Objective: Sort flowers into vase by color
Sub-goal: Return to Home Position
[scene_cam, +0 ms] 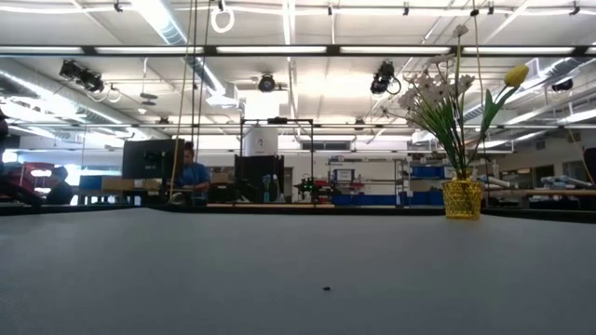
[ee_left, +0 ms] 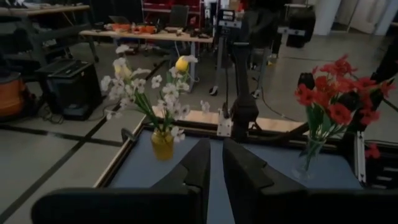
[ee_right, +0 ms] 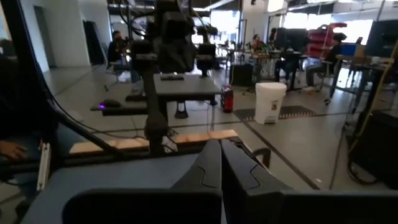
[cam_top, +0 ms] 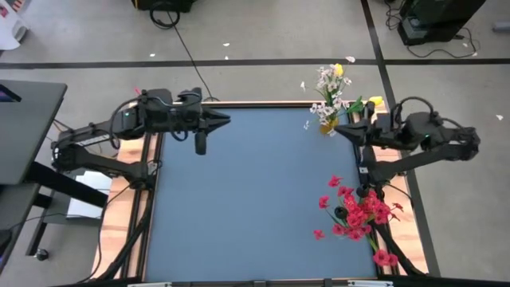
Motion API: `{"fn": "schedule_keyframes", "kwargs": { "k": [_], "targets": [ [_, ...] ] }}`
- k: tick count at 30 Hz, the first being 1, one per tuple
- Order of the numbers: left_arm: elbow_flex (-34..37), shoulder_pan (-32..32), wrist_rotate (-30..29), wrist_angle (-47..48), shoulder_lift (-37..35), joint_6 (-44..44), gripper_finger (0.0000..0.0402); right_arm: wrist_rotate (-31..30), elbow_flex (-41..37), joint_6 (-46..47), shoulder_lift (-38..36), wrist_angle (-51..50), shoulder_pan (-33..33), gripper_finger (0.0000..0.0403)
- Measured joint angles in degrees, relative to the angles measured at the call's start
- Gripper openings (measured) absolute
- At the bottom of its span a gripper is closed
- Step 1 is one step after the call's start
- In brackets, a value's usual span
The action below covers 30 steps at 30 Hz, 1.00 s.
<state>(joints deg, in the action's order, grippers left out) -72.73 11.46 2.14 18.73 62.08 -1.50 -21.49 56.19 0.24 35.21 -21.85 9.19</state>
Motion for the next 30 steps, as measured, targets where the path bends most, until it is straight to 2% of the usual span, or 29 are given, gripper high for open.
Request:
{"fn": "schedule_keyframes", "kwargs": {
  "k": [9,13,20,23,30],
  "targets": [
    [0.0,0.0,-0.5,4.8,-1.0,1.0,0.0047,0.1,-1.2,3.5,-6.4,-7.6,-0.8,0.0000],
    [0.0,0.0,-0.5,5.8,-1.7,1.2,0.0047,-2.2,-1.3,0.3,-8.1,-9.7,-0.8,0.0001],
    [0.1,0.0,-1.2,8.1,-4.4,2.3,0.0047,-2.5,-1.3,2.5,-10.5,-10.0,-0.8,0.0007],
    [5.2,0.0,-1.2,3.0,-6.5,2.1,0.0047,-1.6,-1.3,2.6,-10.9,-10.0,-0.8,0.0003],
    [25.7,0.0,-1.2,-15.5,-15.3,-5.2,0.0047,0.7,-1.3,3.3,-10.9,-12.5,-0.8,0.0002]
  ]
}}
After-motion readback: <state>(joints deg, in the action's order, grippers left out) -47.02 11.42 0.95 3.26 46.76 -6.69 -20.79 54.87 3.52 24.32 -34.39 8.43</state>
